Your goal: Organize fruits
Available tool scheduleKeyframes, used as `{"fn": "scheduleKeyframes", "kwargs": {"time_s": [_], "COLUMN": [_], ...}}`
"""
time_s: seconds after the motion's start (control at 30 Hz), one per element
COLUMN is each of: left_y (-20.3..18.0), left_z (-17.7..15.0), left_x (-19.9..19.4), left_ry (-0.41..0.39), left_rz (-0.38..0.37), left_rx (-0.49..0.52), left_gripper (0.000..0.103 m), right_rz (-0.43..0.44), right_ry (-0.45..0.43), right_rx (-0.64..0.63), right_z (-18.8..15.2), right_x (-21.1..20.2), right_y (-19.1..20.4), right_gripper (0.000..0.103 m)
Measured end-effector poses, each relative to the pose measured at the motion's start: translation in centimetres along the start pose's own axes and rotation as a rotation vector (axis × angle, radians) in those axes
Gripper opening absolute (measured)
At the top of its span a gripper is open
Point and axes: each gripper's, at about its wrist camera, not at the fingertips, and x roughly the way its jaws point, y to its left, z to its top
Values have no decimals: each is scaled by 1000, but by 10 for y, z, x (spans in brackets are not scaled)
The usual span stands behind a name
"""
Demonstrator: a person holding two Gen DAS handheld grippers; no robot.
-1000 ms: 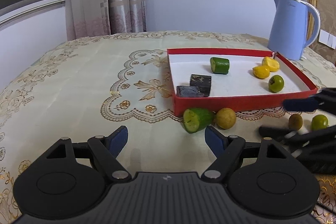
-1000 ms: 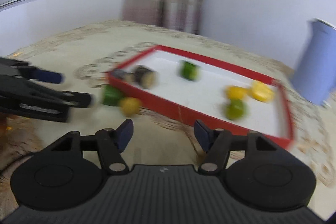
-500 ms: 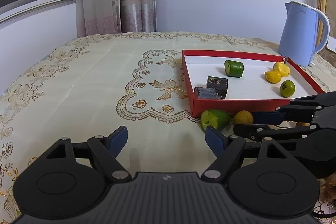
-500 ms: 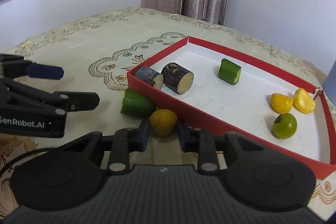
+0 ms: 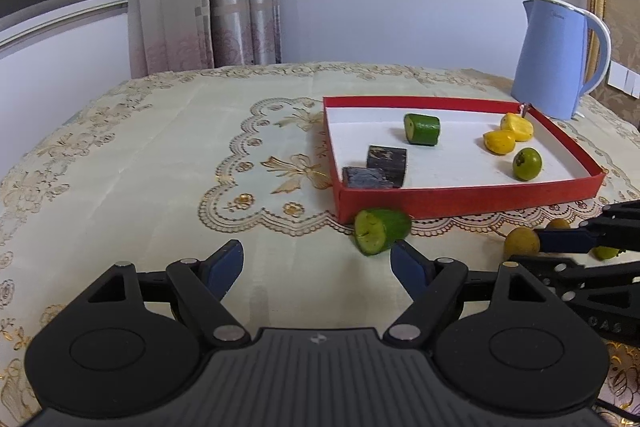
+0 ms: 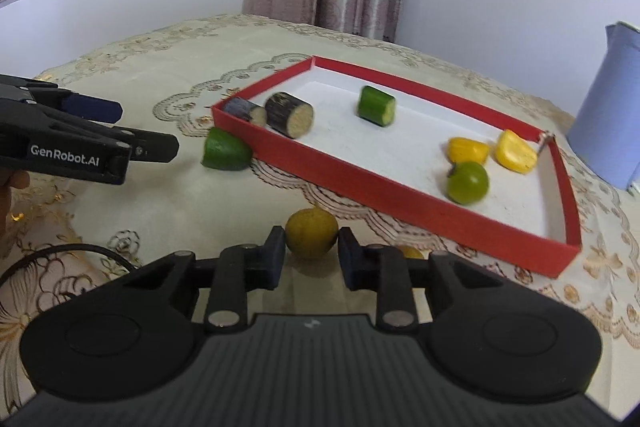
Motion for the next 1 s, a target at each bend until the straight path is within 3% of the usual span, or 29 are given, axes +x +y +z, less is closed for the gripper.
{"fn": "scheduleKeyframes", "kwargs": {"time_s": [0.13, 0.23, 0.3, 0.37, 0.63, 0.7, 0.73, 0.77, 0.9, 1.0], "left_y": [-8, -13, -18, -24, -46, -49, -50, -50, -48, -52], "left_z": [3, 8, 10, 12, 19, 20, 20, 19, 21, 20], "left_x": [2, 8, 13, 20, 44, 49, 52, 55, 55, 54], "left_ry": [-15, -23, -22, -7, 51, 69, 87, 104, 114, 110], "left_rz": [5, 17, 5, -5, 27, 47, 53, 49, 23, 37], "left_rx": [16, 29, 36, 51, 71, 72, 70, 61, 19, 28], "left_gripper": [81, 81, 81, 81, 81, 70, 58, 53, 42, 42], "right_rz": [-5, -55, -112, -156, -170, -187, -198, -208, -223, -224], "right_ry": [-35, -97, -145, -179, -176, -177, -179, -179, -169, -147], "right_rx": [21, 29, 41, 67, 171, 180, 183, 185, 182, 190], "right_z": [-3, -5, -6, -8, -17, -21, -22, -22, -21, -20], "right_x": [-6, -25, -38, -47, -46, -47, -47, -47, -47, -45], "right_y": [-3, -8, -14, -21, -40, -41, -41, -42, -42, -42], "right_gripper": [37, 50, 75, 82, 87, 96, 97, 102, 103, 103]}}
